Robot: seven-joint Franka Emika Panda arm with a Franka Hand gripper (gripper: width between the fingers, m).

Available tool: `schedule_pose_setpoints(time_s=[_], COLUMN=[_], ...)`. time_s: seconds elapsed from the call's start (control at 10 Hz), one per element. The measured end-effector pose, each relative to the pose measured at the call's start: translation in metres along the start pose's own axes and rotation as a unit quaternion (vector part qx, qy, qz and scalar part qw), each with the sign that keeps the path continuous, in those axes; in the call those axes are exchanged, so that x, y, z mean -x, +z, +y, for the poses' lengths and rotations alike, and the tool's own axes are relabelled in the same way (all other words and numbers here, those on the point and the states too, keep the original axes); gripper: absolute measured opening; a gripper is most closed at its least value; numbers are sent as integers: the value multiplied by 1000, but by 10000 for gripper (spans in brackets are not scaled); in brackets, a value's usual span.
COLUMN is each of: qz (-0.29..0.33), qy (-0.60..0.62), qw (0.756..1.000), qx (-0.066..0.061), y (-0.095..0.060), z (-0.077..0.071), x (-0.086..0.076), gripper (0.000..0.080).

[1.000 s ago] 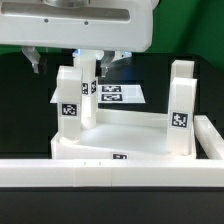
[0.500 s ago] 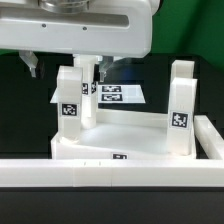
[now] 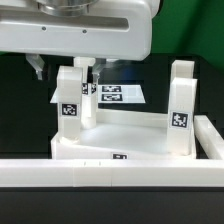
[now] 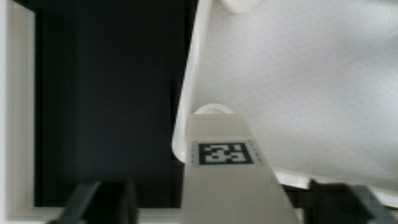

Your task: Assemble desk

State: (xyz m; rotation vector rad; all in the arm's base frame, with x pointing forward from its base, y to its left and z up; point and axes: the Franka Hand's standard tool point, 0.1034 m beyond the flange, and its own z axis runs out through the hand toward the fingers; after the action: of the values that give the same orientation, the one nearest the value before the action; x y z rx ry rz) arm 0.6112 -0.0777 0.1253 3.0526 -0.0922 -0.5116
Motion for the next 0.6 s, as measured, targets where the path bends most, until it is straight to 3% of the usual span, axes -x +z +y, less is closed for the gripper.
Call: schedule_pose_setpoints(time_s=[0.1,0.2,0.6], qz=[0,0,14], qy=[0,0,5], qw=[1000,1000,1000], qx=[0,0,-1], y=[0,0,-1], z=[0,0,2], x=[0,0,-1], gripper=[438,287,287])
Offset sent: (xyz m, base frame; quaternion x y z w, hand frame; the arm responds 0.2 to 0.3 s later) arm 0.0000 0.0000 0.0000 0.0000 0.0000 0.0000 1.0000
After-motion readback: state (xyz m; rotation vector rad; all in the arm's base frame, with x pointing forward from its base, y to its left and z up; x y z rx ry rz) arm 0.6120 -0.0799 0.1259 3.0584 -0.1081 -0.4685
